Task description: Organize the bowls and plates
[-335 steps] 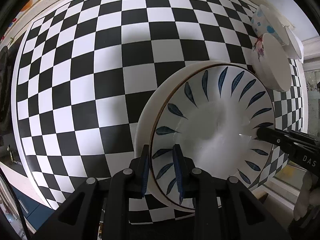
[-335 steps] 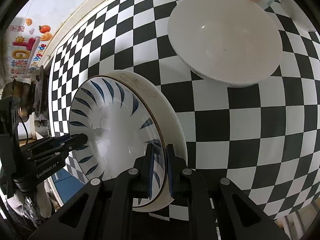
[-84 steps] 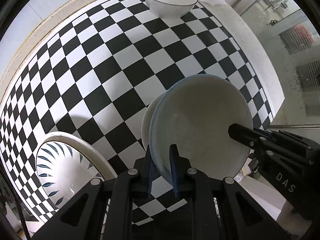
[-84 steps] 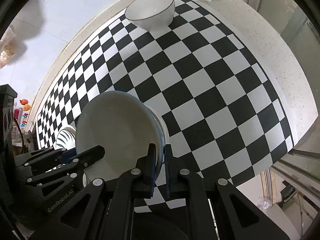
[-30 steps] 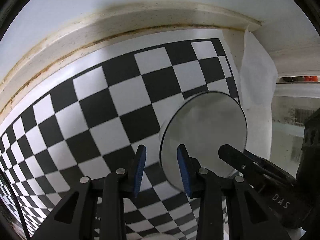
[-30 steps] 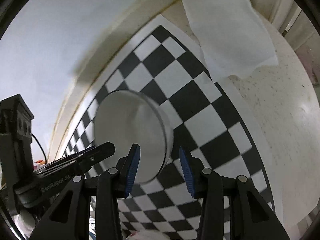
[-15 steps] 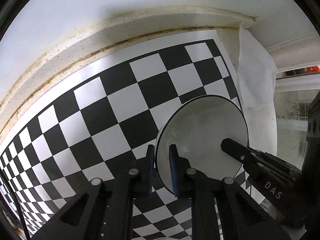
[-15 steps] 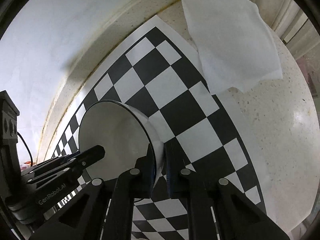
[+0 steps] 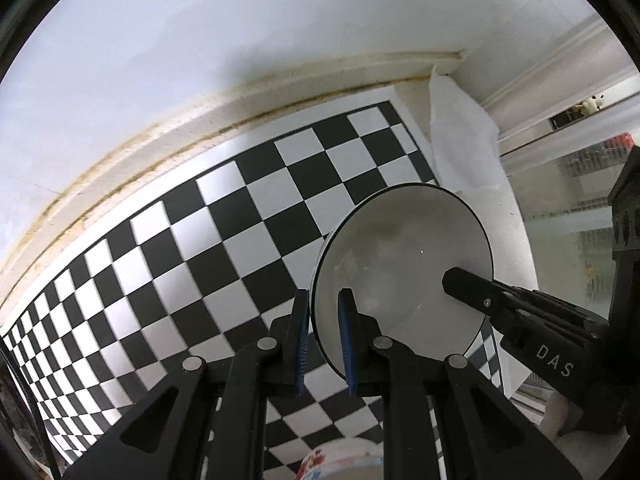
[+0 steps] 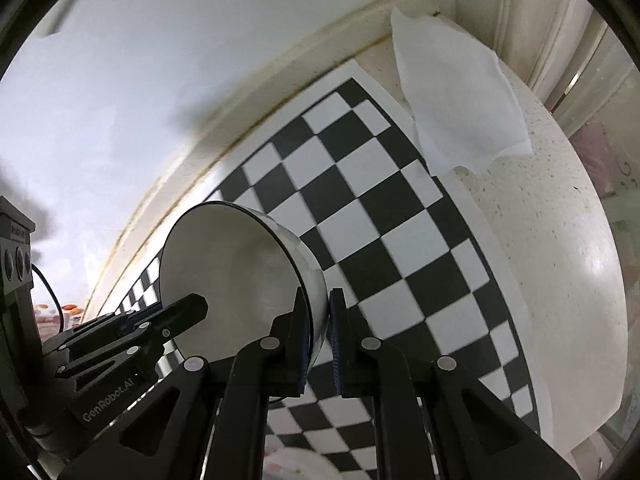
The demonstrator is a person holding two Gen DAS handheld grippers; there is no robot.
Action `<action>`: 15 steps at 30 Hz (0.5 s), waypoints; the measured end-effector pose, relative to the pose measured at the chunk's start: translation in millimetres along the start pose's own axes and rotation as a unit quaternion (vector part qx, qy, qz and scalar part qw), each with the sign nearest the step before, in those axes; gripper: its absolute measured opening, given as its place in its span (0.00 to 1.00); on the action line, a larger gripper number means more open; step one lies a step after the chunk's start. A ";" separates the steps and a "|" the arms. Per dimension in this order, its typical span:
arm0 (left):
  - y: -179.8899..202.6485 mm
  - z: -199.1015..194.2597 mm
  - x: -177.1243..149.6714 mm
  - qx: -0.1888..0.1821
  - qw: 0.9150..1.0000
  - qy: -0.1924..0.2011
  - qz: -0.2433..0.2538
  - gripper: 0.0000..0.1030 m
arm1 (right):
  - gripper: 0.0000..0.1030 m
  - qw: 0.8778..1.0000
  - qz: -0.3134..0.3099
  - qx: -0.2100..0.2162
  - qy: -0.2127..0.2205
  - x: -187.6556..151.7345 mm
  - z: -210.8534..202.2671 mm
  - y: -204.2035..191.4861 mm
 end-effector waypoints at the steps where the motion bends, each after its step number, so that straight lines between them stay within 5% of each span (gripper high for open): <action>1: -0.1 -7.8 -4.2 0.000 1.000 0.006 0.002 0.12 | 0.10 1.000 -0.003 0.002 0.003 -4.3 -5.4 -4.1; 15: 2.7 -74.3 -91.7 -0.007 0.999 0.043 0.028 0.12 | 0.10 0.999 -0.028 0.014 0.044 -86.8 -73.7 -38.0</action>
Point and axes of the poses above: each gripper's, at about its wrist camera, not at the fingertips, and z roughly the way its jaws point, y to its right, x to its top, the point moved 9 cm from there along z, roughly the way its jaws point, and after that the axes turned 4 degrees about x, right-handed, at the moved point
